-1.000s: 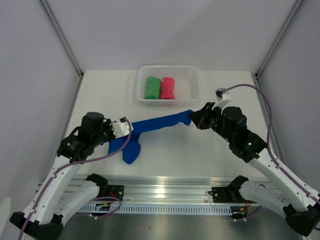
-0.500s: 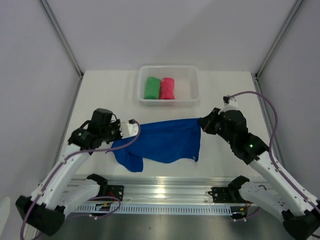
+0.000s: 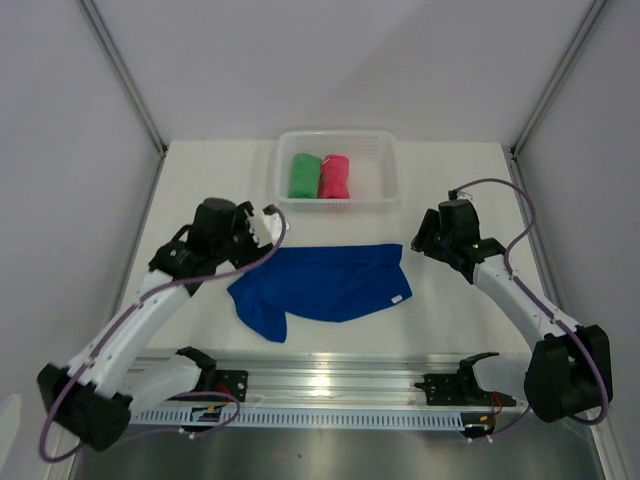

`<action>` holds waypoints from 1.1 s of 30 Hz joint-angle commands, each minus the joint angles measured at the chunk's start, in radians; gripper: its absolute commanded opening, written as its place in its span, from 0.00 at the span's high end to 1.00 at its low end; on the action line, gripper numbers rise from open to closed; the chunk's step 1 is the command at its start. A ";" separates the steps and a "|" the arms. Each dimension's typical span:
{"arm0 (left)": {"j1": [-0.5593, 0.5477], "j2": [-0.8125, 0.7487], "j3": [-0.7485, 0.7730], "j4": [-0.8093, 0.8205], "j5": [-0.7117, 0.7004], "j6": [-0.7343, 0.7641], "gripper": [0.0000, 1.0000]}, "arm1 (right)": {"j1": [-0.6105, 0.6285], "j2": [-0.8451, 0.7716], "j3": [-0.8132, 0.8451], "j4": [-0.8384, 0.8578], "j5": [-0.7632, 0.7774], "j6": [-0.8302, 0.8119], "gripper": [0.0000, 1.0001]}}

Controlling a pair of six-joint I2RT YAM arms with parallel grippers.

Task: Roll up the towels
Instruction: Flatten the towel

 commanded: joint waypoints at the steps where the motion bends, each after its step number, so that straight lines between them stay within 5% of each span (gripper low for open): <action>1: -0.150 -0.226 -0.091 -0.175 0.121 -0.031 0.29 | 0.050 -0.089 -0.030 -0.100 0.039 -0.067 0.43; 4: -0.379 -0.300 -0.212 -0.260 0.138 -0.044 0.29 | 0.116 -0.111 -0.107 -0.137 0.017 -0.042 0.45; 13: -0.669 -0.077 -0.389 -0.072 -0.032 -0.138 0.27 | 0.180 0.006 -0.208 -0.037 -0.021 0.002 0.44; 26: -0.687 0.058 -0.438 0.025 0.018 -0.149 0.32 | 0.148 0.070 -0.282 0.109 -0.110 0.025 0.44; 30: -0.685 0.059 -0.472 0.018 -0.020 -0.140 0.45 | 0.154 0.101 -0.279 0.124 -0.124 0.030 0.47; 33: -0.680 0.051 -0.500 0.027 -0.057 -0.137 0.58 | 0.153 0.101 -0.287 0.122 -0.129 0.028 0.63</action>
